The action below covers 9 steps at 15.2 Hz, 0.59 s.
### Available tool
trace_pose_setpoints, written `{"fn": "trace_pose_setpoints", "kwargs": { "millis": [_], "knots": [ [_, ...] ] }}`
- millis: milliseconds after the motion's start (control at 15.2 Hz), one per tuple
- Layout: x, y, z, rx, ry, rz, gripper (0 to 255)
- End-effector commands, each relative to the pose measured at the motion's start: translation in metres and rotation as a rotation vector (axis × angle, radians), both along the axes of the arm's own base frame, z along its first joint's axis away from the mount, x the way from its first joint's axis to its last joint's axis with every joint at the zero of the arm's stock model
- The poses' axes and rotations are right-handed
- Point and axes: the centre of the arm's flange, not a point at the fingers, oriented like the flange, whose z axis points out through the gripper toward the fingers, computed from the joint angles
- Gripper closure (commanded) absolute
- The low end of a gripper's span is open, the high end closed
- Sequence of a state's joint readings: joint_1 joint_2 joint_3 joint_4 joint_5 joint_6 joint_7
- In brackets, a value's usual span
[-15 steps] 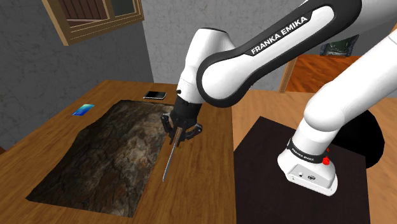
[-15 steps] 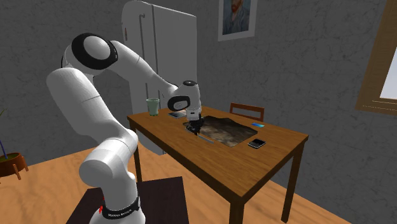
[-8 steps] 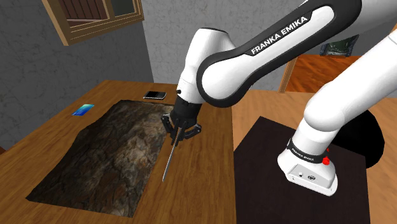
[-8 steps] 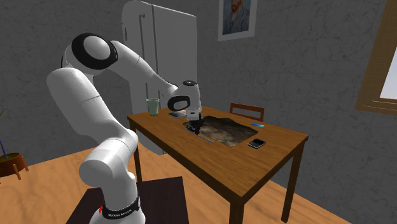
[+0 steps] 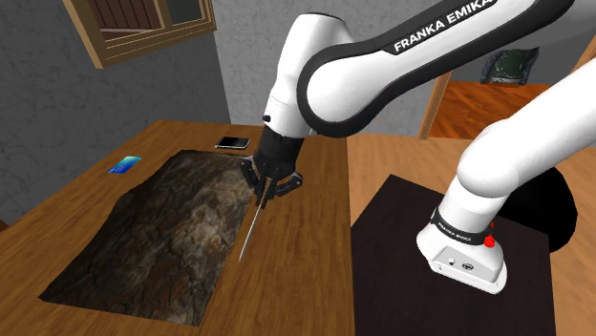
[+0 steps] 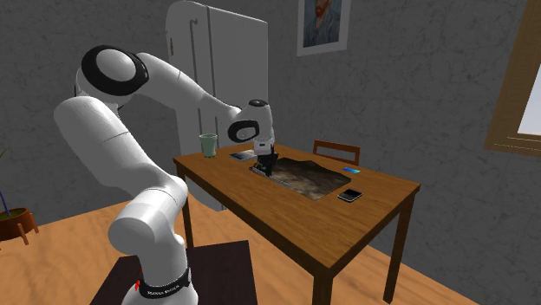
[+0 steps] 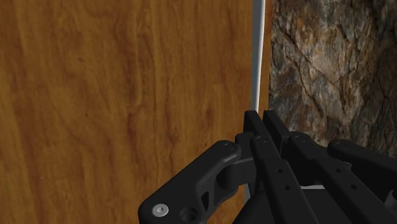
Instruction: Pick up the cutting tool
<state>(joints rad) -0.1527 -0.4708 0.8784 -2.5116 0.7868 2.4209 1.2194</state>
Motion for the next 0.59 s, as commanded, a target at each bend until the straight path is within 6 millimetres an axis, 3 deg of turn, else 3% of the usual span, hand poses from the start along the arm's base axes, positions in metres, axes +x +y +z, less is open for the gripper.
{"fn": "trace_pose_setpoints", "kwargs": {
  "millis": [0, 396, 528],
  "knots": [
    [0.001, 0.0, 0.011, 0.0, 0.0, 0.0, 255],
    [0.001, 0.0, 0.043, 0.0, 0.0, 0.0, 255],
    [0.001, 0.0, 0.044, 0.0, 0.0, 0.0, 255]
  ]
}}
